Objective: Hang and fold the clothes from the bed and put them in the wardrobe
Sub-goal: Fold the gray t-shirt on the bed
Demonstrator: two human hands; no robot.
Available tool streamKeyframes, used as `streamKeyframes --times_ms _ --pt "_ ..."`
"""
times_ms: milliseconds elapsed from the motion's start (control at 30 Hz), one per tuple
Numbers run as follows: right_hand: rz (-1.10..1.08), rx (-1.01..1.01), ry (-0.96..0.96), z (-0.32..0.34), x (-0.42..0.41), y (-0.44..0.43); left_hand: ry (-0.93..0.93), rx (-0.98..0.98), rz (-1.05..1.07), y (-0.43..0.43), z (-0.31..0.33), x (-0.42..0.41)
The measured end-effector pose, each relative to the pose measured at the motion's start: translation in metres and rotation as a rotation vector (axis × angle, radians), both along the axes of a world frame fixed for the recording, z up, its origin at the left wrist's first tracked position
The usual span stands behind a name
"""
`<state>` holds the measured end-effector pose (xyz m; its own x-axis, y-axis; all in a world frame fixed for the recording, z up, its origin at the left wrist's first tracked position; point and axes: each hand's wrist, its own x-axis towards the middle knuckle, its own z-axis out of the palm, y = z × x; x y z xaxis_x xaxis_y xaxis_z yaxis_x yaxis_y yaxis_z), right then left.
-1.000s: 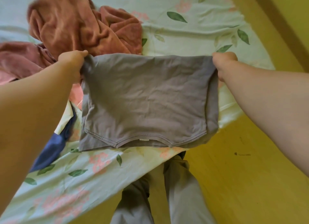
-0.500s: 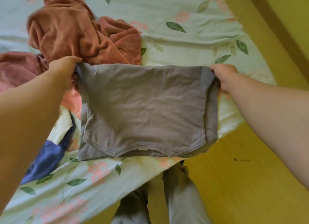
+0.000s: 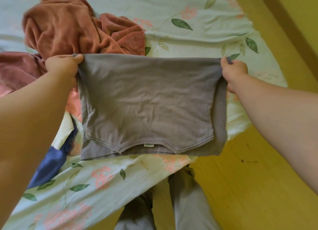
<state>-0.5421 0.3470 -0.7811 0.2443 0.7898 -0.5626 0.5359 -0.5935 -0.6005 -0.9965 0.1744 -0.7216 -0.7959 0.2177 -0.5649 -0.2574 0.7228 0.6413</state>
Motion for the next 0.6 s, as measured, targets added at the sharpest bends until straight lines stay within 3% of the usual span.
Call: streamKeyframes --times_ms 167,267,500,600 --pt "-0.025 -0.123 0.160 0.005 0.012 -0.013 0.152 -0.029 -0.073 0.003 0.003 0.006" --pt "0.005 -0.186 0.231 0.007 0.014 -0.019 0.141 -0.047 -0.115 0.006 0.006 0.008" --pt "0.144 -0.062 0.047 0.009 0.013 -0.020 0.031 -0.228 -0.146 0.009 0.018 0.011" --pt "0.164 -0.011 0.022 0.005 0.011 -0.023 0.074 -0.242 -0.209 0.002 0.017 0.015"
